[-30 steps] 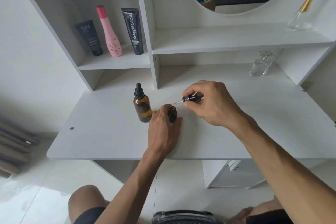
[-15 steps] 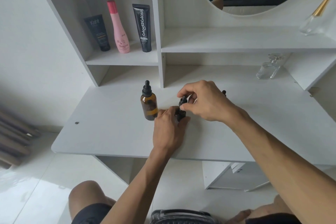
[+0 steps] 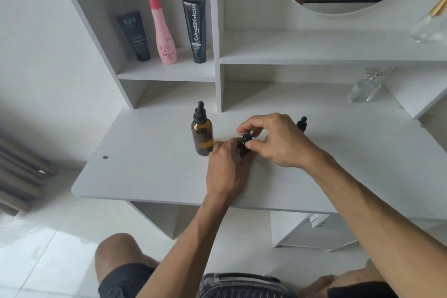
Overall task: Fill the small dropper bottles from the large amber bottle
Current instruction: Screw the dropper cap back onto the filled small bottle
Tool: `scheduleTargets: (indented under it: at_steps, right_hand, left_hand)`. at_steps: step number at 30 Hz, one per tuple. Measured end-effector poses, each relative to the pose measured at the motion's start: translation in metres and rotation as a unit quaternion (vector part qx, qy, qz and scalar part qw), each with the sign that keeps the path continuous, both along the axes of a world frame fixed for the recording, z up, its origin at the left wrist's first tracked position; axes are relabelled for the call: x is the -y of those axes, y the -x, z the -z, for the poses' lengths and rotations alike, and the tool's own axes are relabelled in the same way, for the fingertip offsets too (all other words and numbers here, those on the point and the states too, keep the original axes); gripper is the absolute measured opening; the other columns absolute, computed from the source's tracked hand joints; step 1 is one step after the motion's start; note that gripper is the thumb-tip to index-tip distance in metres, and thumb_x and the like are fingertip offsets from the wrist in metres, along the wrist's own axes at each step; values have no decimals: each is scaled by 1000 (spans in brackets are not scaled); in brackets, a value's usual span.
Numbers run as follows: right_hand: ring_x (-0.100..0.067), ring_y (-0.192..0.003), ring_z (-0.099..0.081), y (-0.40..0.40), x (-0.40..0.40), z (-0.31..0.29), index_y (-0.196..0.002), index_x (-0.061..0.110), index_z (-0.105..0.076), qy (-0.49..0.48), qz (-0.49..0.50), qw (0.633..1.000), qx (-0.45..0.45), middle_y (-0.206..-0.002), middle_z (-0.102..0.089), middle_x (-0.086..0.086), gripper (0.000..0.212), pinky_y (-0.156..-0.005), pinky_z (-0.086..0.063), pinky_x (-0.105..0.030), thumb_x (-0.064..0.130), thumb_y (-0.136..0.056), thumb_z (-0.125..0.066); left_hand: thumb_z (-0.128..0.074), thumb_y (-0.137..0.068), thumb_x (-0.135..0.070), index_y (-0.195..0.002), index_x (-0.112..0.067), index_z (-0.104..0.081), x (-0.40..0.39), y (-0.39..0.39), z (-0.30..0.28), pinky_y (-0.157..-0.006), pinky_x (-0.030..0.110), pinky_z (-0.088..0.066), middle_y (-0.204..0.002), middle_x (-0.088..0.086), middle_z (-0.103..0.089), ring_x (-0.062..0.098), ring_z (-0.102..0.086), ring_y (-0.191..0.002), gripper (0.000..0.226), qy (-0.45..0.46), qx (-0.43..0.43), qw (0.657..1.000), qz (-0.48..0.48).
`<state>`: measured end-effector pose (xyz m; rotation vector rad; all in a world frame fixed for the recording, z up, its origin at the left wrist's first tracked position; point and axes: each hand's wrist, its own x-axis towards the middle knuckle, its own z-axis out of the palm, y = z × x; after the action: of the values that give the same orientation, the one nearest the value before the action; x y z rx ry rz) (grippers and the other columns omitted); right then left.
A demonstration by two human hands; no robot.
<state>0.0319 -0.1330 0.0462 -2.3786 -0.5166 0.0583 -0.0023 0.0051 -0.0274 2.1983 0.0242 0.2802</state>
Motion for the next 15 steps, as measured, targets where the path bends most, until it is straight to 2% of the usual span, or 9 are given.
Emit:
scheduleTargets:
  at_steps: [2,4,7,11,15]
  right_hand:
    - [-8,-89,-63,-2,0,3,-105,27,-74,0,16,1000,9,-96,-72,13,25,-74,-44,-20,23,-81,-80]
    - [-10,-89,-62,-2,1,4,-107,28,-73,2,27,1000,15,-98,-72,12,30,-77,-47,-22,30,-78,-82]
    - [-8,-91,-62,-2,3,3,-109,28,-73,7,9,1000,15,-100,-71,17,30,-73,-44,-14,20,-81,-79]
    - [-11,-90,-63,-1,0,3,-109,29,-72,16,17,999,25,-100,-72,14,29,-83,-51,-30,29,-81,-79]
    - [-8,-93,-62,-3,0,4,-113,31,-71,14,3,1000,13,-105,-71,16,33,-81,-49,-28,22,-82,-77]
  left_hand:
    - [-69,-94,-34,-99,-17,-67,0,1,0,-73,37,-47,-93,0,-71,21,-52,-95,18,4,2,1000,-1]
    - [-68,-94,-34,-97,-17,-66,0,1,0,-72,37,-46,-91,0,-70,21,-52,-93,17,2,1,1000,-1]
    - [-69,-93,-34,-99,-18,-67,0,1,-1,-72,36,-46,-91,-3,-69,19,-52,-95,18,-1,-4,1000,1]
    - [-69,-93,-33,-100,-18,-67,-1,1,0,-73,35,-46,-92,-4,-69,18,-52,-96,17,2,-2,1000,-1]
    - [-69,-93,-33,-98,-18,-66,0,1,0,-71,36,-46,-93,-1,-71,21,-53,-95,16,4,-1,1000,2]
